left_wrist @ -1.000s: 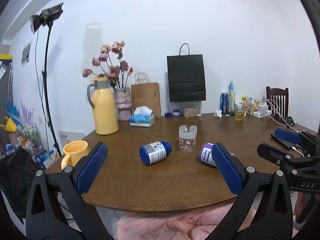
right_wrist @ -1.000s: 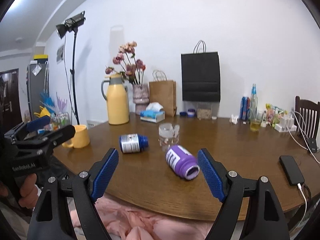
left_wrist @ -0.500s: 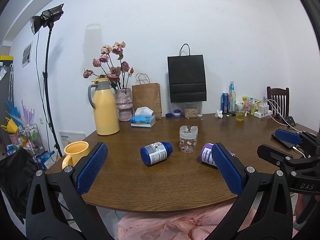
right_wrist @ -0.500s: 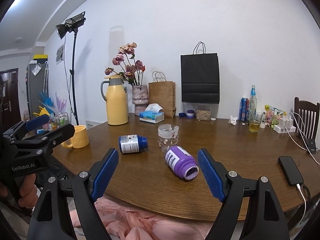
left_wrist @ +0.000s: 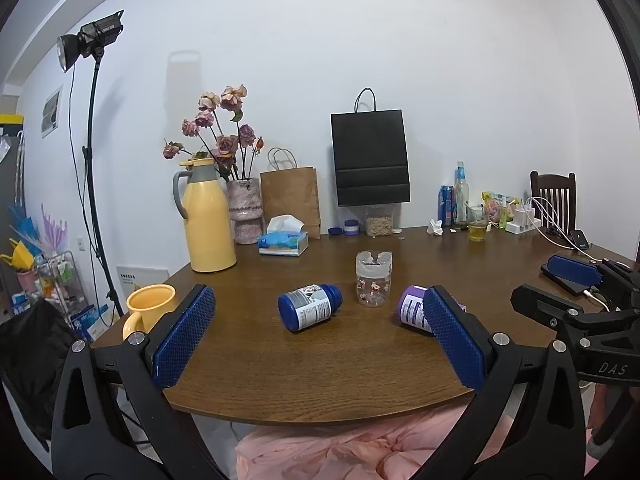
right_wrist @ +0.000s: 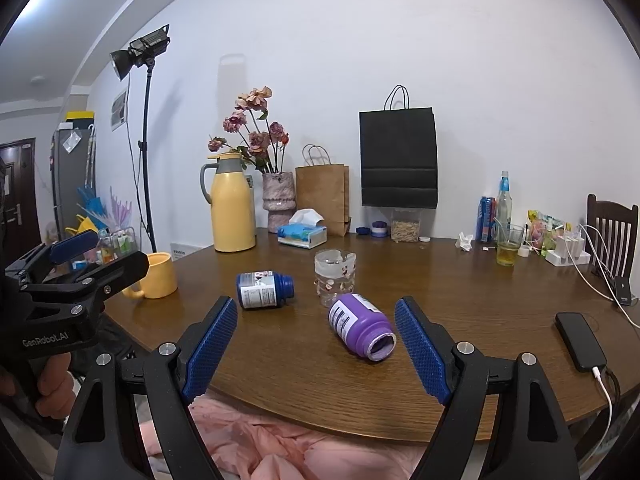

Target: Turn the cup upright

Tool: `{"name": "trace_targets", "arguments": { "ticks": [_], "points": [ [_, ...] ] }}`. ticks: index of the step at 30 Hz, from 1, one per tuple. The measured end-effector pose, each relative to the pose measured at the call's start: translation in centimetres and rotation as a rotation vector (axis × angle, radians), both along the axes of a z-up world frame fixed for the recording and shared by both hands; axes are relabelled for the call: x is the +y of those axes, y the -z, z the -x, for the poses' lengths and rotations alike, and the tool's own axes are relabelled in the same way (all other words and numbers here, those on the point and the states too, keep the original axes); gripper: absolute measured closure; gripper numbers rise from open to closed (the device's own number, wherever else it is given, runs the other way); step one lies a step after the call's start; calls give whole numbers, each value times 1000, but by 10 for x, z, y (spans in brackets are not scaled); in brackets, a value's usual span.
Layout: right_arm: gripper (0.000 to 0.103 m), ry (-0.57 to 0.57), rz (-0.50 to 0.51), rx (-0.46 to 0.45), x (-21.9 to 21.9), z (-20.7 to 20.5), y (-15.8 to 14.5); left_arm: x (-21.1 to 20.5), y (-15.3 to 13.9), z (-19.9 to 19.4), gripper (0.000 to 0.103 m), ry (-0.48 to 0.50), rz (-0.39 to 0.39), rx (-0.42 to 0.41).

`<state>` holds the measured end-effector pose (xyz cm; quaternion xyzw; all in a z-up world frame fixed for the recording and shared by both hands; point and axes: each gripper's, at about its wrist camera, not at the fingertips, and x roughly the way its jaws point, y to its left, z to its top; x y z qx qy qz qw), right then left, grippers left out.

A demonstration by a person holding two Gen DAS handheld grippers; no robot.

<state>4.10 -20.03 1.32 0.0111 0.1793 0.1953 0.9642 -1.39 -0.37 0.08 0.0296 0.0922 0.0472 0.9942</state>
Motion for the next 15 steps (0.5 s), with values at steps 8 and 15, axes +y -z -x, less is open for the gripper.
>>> {"name": "trace_targets", "arguments": {
  "ticks": [8, 15],
  "points": [
    [18, -2, 0, 6, 0, -1, 1, 2, 0, 0, 0, -9, 9, 8],
    [18, -2, 0, 7, 0, -2, 1, 2, 0, 0, 0, -13, 11, 9]
  ]
}}
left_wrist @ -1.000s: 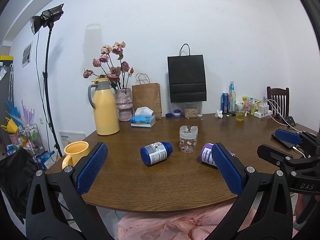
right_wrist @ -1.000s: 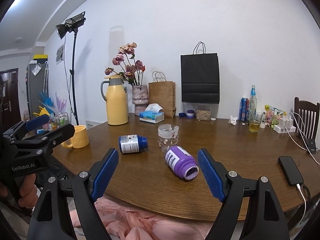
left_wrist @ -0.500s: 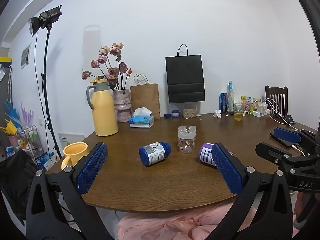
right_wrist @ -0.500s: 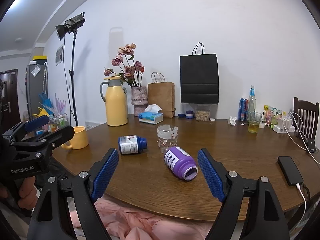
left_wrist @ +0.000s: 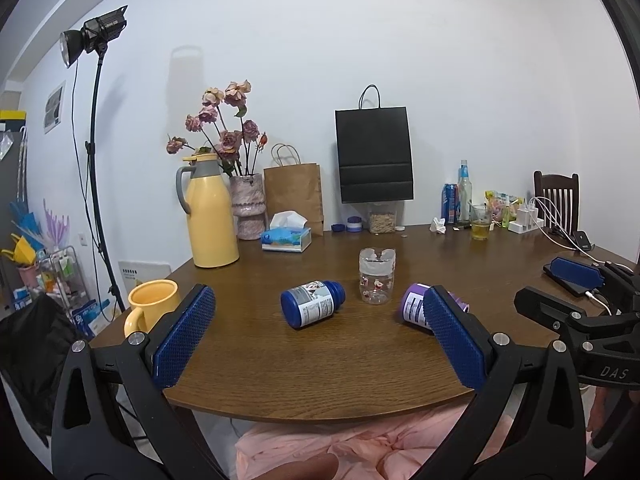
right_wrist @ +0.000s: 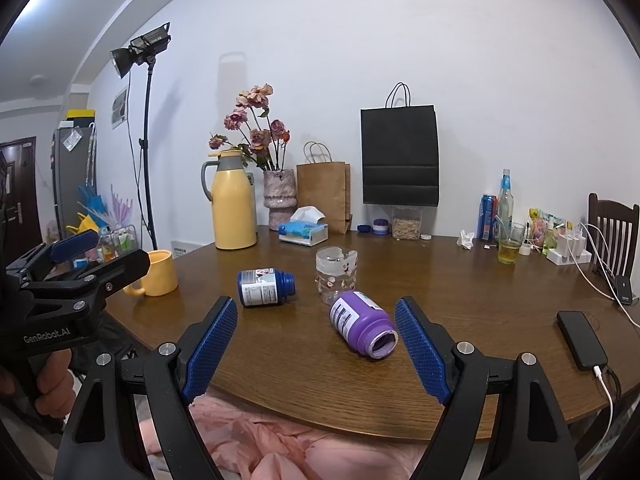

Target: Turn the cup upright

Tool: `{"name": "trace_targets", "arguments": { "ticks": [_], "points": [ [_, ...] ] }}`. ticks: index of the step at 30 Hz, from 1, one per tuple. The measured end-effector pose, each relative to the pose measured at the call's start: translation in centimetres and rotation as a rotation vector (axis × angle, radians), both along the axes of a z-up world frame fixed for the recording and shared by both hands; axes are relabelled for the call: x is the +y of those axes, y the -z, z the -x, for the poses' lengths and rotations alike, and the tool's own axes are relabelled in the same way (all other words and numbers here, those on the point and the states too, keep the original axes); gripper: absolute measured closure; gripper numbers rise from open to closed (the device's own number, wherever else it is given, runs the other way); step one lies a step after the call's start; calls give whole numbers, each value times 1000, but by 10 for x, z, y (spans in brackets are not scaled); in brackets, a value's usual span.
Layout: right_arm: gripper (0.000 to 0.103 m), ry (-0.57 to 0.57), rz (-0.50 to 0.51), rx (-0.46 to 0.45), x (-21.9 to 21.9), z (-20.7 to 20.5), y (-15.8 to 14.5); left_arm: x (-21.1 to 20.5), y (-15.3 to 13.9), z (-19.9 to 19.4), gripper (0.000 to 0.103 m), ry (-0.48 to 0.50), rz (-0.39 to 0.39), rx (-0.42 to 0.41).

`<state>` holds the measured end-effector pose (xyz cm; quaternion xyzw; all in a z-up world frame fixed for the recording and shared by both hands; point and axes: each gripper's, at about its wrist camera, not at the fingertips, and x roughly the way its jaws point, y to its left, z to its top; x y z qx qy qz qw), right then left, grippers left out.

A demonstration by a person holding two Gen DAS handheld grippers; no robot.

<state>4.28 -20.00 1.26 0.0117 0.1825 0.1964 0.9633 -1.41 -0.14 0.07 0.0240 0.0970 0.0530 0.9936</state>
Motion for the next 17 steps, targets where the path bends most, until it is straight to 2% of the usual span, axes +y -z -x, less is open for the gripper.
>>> {"name": "trace_targets", "arguments": {
  "ticks": [17],
  "points": [
    [18, -1, 5, 8, 1, 0, 2, -1, 2, 0, 0, 11, 6, 12]
  ]
}}
